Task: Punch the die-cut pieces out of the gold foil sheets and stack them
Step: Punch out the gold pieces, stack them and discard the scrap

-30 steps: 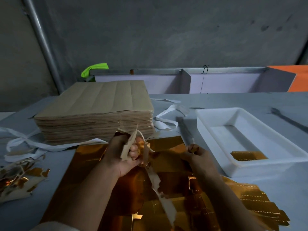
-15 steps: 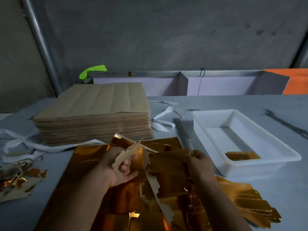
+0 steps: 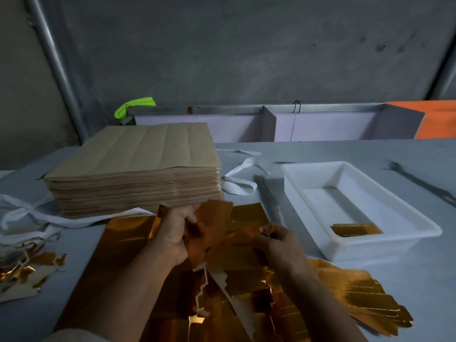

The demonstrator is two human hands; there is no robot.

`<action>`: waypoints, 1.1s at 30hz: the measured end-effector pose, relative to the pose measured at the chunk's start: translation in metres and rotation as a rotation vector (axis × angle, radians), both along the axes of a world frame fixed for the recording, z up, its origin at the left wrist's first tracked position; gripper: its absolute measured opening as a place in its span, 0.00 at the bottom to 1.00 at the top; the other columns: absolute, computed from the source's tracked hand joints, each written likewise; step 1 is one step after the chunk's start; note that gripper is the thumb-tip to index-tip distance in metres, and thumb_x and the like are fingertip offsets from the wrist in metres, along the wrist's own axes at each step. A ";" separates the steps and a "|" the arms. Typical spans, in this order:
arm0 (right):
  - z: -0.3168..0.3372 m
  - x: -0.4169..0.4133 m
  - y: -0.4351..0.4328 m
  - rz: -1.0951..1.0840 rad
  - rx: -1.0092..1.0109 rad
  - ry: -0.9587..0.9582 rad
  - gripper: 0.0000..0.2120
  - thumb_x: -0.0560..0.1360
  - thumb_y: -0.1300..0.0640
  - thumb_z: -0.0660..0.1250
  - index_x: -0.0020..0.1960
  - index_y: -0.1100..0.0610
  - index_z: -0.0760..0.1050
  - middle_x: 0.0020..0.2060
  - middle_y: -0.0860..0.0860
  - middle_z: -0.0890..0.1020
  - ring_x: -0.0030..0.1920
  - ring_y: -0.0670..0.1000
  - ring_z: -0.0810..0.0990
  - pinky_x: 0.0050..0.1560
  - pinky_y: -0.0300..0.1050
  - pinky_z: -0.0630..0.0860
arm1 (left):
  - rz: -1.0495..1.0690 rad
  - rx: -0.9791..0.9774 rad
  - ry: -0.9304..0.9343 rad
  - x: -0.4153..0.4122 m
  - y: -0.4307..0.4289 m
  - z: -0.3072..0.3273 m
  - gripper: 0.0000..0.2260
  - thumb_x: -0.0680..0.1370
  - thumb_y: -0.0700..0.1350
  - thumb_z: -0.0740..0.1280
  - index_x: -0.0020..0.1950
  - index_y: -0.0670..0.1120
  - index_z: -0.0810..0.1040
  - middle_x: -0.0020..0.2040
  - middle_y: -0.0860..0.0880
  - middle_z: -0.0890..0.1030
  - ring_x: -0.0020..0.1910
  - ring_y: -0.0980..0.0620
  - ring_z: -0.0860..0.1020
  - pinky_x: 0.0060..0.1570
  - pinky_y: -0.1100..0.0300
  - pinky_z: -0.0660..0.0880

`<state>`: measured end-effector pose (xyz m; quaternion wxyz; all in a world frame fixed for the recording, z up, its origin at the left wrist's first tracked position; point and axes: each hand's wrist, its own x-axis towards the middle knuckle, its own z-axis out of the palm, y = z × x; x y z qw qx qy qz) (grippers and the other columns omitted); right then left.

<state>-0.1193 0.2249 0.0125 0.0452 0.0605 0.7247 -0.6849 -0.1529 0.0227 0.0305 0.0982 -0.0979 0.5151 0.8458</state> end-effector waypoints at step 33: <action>0.007 0.004 0.001 0.168 -0.114 -0.015 0.08 0.77 0.56 0.70 0.42 0.58 0.75 0.30 0.53 0.80 0.25 0.47 0.77 0.24 0.38 0.71 | -0.228 -0.788 0.132 0.023 -0.020 0.038 0.04 0.74 0.36 0.66 0.48 0.42 0.77 0.44 0.42 0.79 0.47 0.43 0.76 0.49 0.51 0.71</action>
